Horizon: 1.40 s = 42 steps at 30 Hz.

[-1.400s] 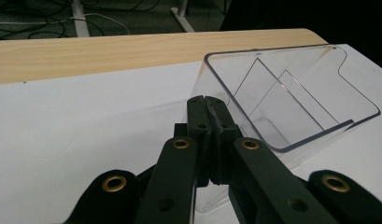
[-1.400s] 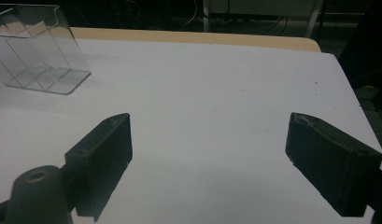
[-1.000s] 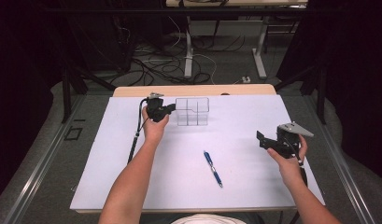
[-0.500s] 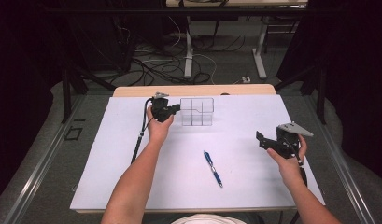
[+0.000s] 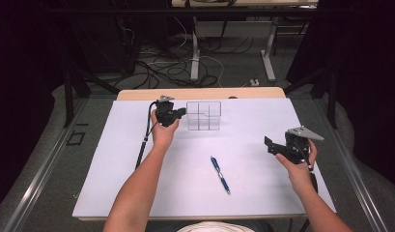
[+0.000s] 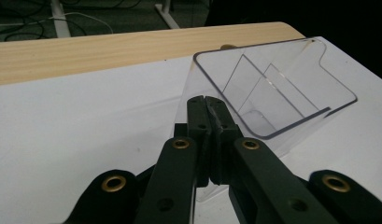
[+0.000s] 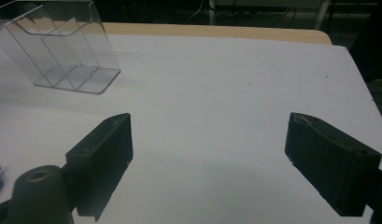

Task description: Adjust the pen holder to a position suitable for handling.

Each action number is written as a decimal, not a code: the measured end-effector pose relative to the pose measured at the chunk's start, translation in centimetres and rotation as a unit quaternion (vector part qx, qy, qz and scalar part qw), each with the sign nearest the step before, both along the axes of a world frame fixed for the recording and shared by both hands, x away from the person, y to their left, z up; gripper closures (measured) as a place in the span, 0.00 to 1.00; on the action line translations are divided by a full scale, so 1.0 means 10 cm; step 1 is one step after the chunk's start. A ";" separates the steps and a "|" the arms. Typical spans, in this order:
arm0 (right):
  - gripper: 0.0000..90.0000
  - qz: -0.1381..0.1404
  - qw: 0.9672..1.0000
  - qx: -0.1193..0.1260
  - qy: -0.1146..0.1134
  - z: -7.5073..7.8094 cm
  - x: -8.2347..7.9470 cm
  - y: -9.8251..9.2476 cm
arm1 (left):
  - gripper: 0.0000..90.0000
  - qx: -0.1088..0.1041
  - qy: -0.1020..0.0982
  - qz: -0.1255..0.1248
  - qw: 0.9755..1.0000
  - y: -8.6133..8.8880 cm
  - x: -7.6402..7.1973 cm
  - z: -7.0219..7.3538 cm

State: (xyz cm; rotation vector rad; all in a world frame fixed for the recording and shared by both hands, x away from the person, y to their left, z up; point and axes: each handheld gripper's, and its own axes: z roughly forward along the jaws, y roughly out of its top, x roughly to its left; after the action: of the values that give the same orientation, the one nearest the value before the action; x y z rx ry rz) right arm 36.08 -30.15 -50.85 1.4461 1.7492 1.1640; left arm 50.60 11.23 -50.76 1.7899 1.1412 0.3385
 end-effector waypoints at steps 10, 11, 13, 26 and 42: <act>0.16 0.013 1.000 0.002 0.007 0.05 -0.02 0.09 | 0.95 -0.011 -0.006 -0.001 1.000 0.07 -0.15 0.11; 0.16 0.013 1.000 0.002 0.007 0.05 -0.02 0.09 | 0.95 -0.012 -0.009 -0.002 1.000 0.08 -0.17 0.12; 0.16 0.018 1.000 -0.002 0.005 0.05 -0.01 0.09 | 0.93 -0.017 -0.010 -0.002 1.000 0.08 -0.21 0.14; 0.16 0.033 0.999 0.001 0.004 0.13 -0.05 0.17 | 0.80 -0.037 -0.022 -0.004 0.999 0.16 -0.52 0.32; 0.06 0.058 0.998 0.005 0.024 0.13 -0.06 0.28 | 0.51 -0.066 -0.034 -0.007 0.997 0.39 -0.93 0.41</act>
State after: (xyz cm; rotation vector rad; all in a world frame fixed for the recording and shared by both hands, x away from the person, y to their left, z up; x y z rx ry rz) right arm 35.48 -27.30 -49.56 1.4037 1.8855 1.2073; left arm 41.29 15.11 -46.64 1.6591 1.0773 0.3062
